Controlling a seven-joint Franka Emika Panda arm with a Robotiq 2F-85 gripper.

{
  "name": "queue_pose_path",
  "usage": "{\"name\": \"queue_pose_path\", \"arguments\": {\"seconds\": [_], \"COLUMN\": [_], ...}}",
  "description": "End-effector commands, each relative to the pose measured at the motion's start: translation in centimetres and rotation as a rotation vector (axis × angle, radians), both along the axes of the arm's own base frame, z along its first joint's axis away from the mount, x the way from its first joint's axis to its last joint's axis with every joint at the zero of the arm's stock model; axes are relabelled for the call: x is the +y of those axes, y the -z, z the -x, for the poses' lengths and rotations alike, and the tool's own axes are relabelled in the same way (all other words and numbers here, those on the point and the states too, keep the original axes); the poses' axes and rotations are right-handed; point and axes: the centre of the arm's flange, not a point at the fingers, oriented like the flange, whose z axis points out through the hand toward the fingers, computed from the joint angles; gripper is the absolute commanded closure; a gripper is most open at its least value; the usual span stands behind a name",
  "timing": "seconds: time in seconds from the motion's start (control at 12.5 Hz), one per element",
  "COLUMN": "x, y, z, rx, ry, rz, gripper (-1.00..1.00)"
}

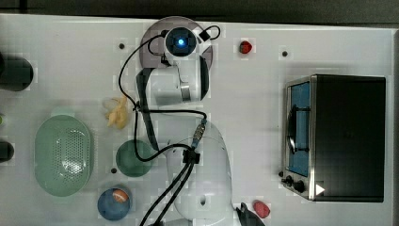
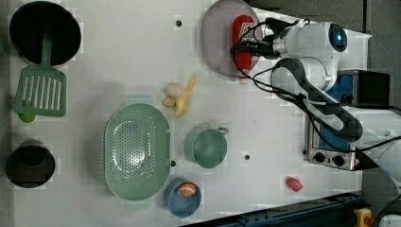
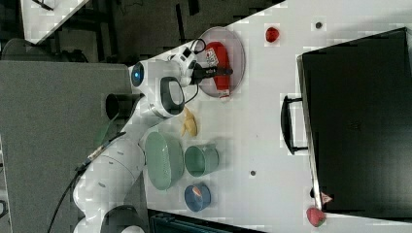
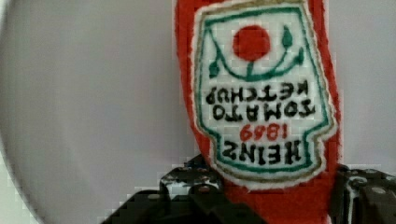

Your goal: Pick ketchup from plate and place it on table.

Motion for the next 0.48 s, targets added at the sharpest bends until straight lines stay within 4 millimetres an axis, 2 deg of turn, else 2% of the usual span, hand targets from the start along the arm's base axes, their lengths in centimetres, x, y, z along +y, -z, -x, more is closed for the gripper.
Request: {"name": "queue_pose_path", "arguments": {"seconds": [0.08, 0.32, 0.48], "x": [0.3, -0.2, -1.0], "y": [-3.6, -10.9, -16.2], "z": [-1.4, -1.9, -1.0], "rx": [-0.078, -0.128, -0.072], "ry": [-0.043, 0.005, 0.062], "rz": [0.008, 0.015, 0.038], "gripper": [-0.20, -0.20, -0.20]}}
